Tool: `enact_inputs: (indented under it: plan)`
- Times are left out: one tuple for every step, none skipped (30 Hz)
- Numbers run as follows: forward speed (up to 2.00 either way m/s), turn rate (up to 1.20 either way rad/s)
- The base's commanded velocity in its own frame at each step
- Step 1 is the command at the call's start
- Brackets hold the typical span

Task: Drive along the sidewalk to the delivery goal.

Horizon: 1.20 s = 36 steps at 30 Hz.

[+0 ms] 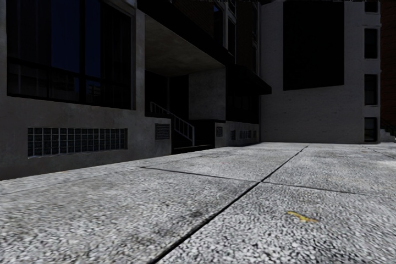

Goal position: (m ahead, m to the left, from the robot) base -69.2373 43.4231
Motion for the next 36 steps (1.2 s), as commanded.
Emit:
enact_inputs:
  plan:
    - [0.00,1.16]
    - [0.00,1.16]
    - [0.00,1.16]
    - [0.00,1.16]
    - [0.00,1.16]
    - [0.00,1.16]
    - [0.00,1.16]
    - [0.00,1.16]
    - [0.00,1.16]
    - [0.00,1.16]
    - [0.00,1.16]
    - [0.00,1.16]
    - [0.00,1.16]
    - [0.00,1.16]
    - [0.00,1.16]
    - [0.00,1.16]
    - [0.00,1.16]
    - [0.00,1.16]
    - [0.00,1.16]
    - [0.00,1.16]
    - [0.00,1.16]
    - [0.00,1.16]
    - [0.00,1.16]
    - [0.00,1.16]
    - [0.00,1.16]
    - [0.00,1.16]
    - [0.00,1.16]
    - [0.00,1.16]
    - [0.00,1.16]
    - [0.00,1.16]
    - [0.00,1.16]
    - [0.00,1.16]
    - [0.00,1.16]
    - [0.00,1.16]
    - [0.00,1.16]
    - [0.00,1.16]
